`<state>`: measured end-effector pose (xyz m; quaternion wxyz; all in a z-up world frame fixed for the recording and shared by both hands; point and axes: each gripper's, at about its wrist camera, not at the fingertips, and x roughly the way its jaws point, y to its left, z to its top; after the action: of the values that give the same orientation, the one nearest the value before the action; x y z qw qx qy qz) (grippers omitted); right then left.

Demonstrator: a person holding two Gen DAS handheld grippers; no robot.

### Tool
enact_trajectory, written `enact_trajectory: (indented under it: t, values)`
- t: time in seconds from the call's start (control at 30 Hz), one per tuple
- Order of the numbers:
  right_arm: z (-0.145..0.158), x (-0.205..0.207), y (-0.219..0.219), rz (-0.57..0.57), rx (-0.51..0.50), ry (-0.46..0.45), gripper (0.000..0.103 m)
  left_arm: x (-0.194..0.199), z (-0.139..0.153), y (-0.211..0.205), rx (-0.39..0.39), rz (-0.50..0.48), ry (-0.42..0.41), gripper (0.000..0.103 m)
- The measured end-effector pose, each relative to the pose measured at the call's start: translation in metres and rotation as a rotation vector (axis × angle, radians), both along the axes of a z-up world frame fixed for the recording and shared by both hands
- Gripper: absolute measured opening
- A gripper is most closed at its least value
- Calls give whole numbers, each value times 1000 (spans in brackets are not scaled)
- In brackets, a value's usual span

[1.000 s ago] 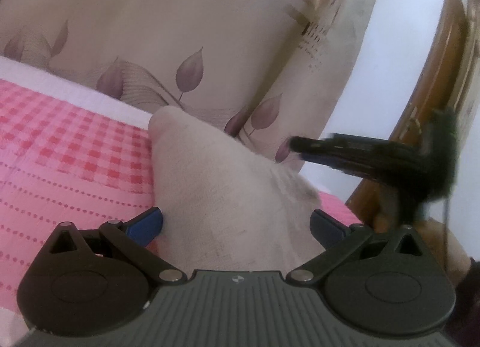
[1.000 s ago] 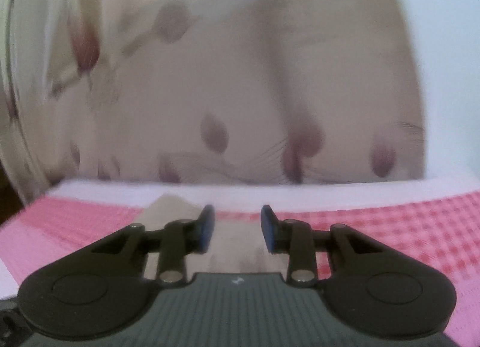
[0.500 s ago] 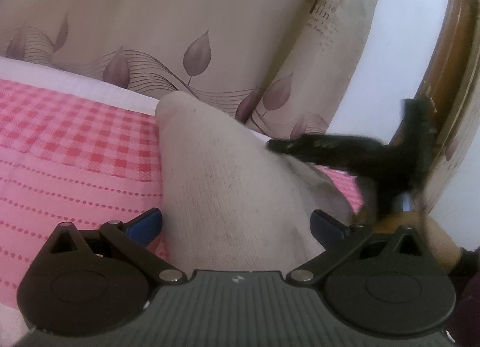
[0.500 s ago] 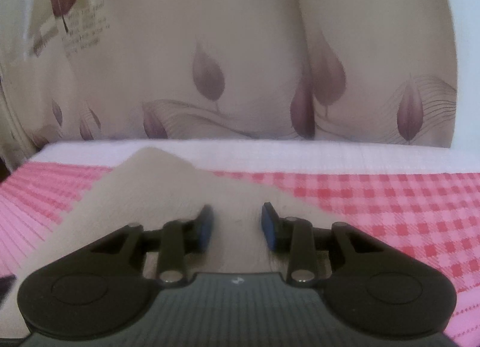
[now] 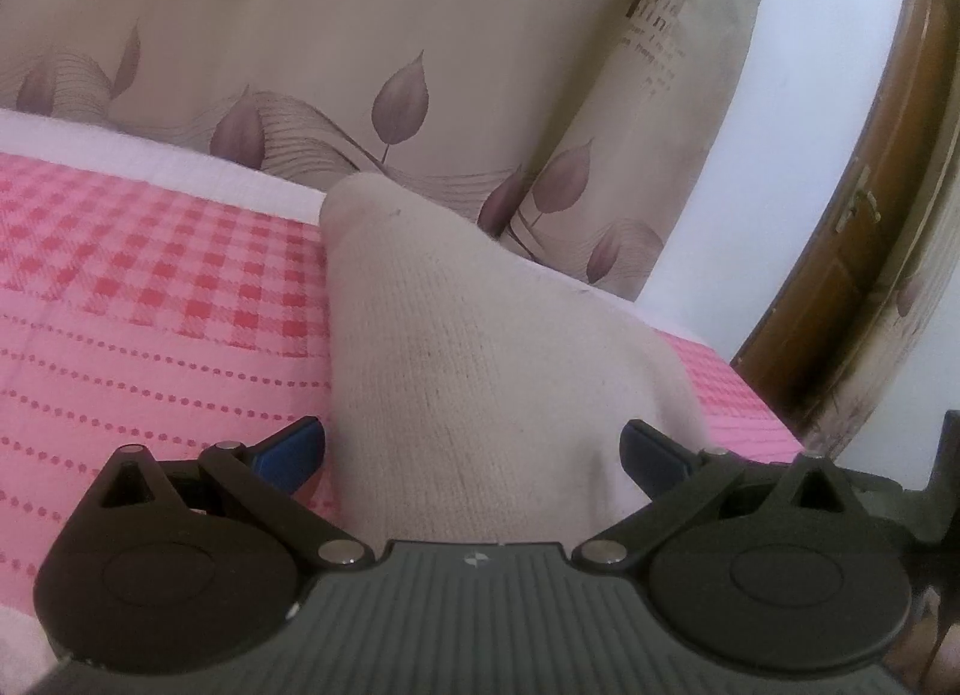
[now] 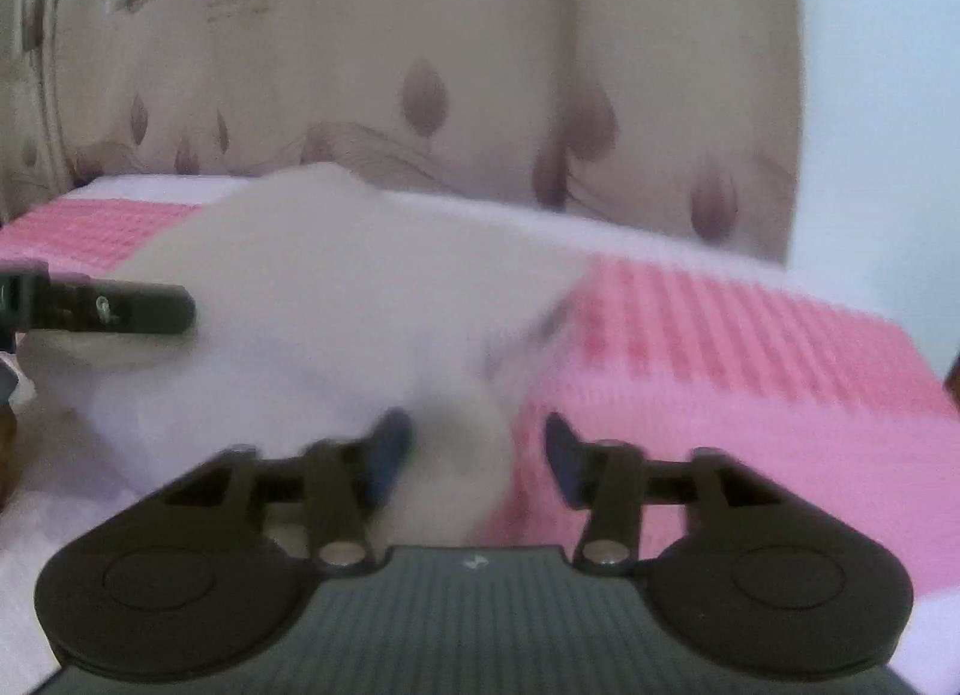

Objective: Fold small clothes

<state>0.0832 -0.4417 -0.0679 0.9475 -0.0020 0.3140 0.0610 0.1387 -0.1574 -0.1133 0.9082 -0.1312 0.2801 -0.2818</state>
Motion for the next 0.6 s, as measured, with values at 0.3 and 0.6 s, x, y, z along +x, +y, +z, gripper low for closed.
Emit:
enact_trajectory:
  t: [0.3, 0.6]
  values:
    - [9, 5, -67, -63, 456, 73, 93, 34, 14, 42, -179, -15, 140, 103]
    - [-12, 60, -71, 29, 498, 196, 95, 112, -5, 30, -218, -223, 328, 85]
